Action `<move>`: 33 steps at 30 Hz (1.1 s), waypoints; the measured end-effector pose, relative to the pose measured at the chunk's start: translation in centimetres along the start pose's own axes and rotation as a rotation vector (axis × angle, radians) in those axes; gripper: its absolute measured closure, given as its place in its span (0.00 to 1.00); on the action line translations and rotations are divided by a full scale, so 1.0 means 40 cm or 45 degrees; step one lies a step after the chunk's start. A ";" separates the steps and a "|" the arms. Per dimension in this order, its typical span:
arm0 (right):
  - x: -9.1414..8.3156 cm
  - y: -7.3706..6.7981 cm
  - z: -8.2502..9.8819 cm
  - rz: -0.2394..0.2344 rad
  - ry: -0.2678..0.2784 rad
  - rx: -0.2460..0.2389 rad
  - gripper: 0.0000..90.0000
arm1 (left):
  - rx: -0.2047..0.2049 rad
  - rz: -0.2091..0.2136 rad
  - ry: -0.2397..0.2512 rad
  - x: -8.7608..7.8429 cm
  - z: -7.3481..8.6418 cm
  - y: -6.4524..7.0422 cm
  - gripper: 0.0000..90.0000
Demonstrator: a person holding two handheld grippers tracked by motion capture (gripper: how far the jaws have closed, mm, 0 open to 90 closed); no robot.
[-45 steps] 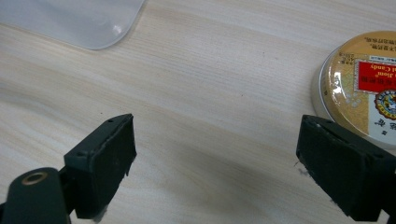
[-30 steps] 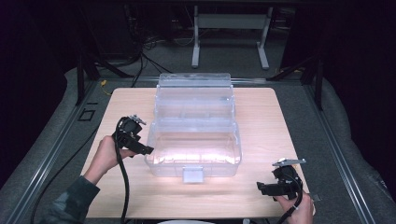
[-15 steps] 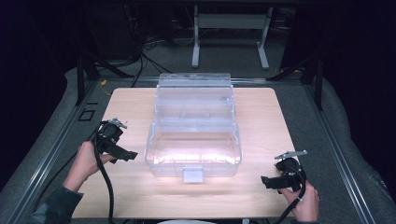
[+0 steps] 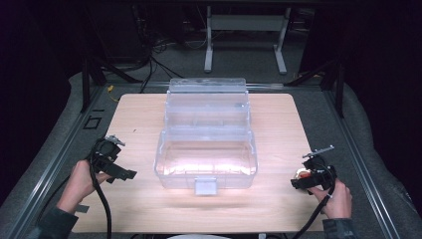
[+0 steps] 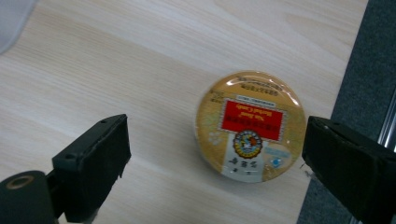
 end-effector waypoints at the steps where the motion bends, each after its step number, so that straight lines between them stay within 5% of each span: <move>1: 0.014 0.015 -0.003 -0.013 -0.043 0.006 0.07 | -0.003 -0.022 0.007 0.000 0.007 -0.005 0.00; 9: 0.061 0.056 -0.015 -0.051 -0.135 0.025 0.07 | -0.010 -0.020 -0.001 0.011 0.020 -0.009 0.00; 33: 0.113 0.071 -0.030 -0.092 -0.287 0.006 0.20 | -0.013 -0.015 -0.011 0.017 0.038 -0.018 0.00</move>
Point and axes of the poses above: each handheld gripper's, and its own axes: x roughly forward along the jaws, z roughly out of its underside, y roughly to its right, the point moved 2 cm from there along x, roughly forward along the jaws, and after that the axes turned 7 degrees about -x, right-handed, at the moved point
